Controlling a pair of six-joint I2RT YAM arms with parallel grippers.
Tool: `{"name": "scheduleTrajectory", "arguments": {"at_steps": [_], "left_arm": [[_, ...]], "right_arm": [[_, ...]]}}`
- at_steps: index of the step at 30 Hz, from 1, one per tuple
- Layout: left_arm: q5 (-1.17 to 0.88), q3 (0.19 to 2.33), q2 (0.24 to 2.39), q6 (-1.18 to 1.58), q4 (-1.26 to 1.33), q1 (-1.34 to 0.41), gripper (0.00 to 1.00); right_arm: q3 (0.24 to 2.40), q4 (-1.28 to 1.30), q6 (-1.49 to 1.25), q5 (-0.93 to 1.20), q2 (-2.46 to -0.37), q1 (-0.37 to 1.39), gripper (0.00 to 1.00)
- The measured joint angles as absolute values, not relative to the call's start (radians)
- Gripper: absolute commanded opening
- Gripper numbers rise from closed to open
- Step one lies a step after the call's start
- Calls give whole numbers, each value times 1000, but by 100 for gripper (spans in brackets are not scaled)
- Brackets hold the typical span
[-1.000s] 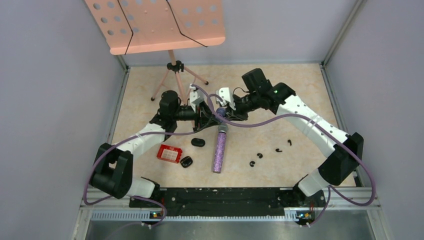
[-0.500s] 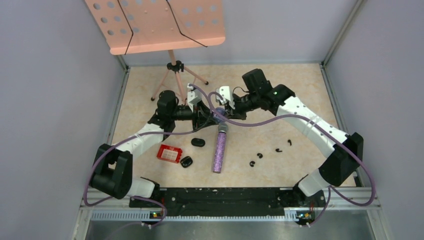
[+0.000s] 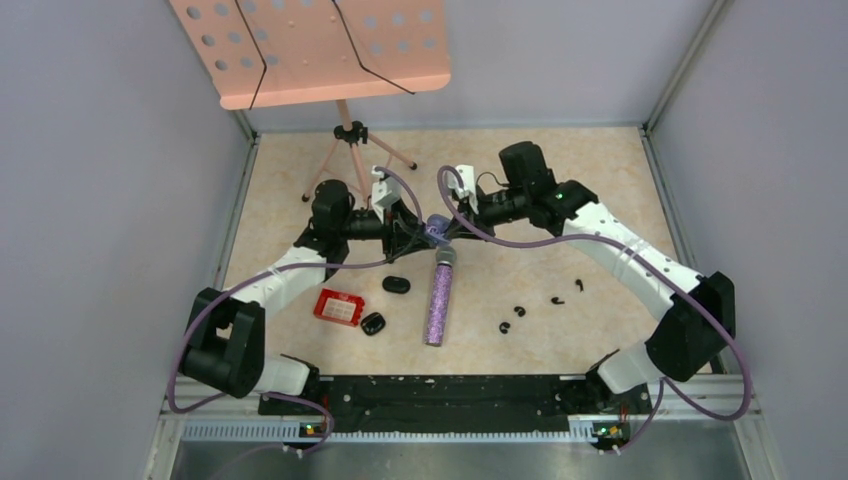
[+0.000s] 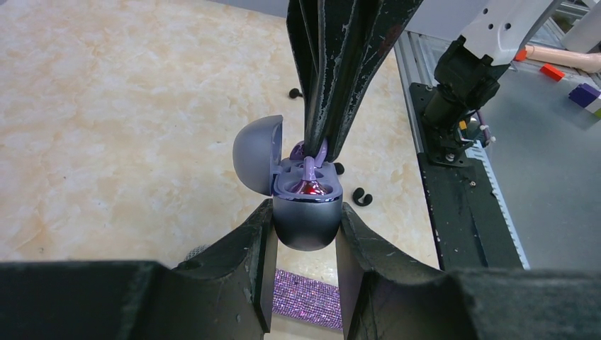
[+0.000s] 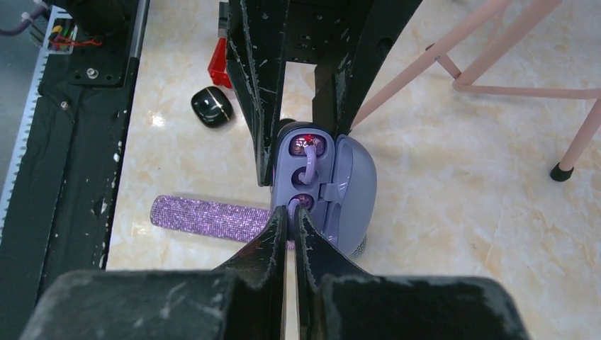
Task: Insert the wireless bluetooth earbuds into the charging case
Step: Adjust the earbud with the charging case.
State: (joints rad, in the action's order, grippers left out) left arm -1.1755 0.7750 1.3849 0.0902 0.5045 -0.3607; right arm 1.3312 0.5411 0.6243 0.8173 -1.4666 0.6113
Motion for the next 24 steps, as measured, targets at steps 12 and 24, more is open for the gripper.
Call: {"name": "scheduleTrajectory", "arguments": {"at_steps": [12,24], "left_arm": [[-1229,778,1377,152,573,-337,0],[-1253,796,1375,174,576,-327,0]], "right_arm": [[1267,423,539,859,-1415,592,0],[1224,338,490,864,-1385,592,30]]}}
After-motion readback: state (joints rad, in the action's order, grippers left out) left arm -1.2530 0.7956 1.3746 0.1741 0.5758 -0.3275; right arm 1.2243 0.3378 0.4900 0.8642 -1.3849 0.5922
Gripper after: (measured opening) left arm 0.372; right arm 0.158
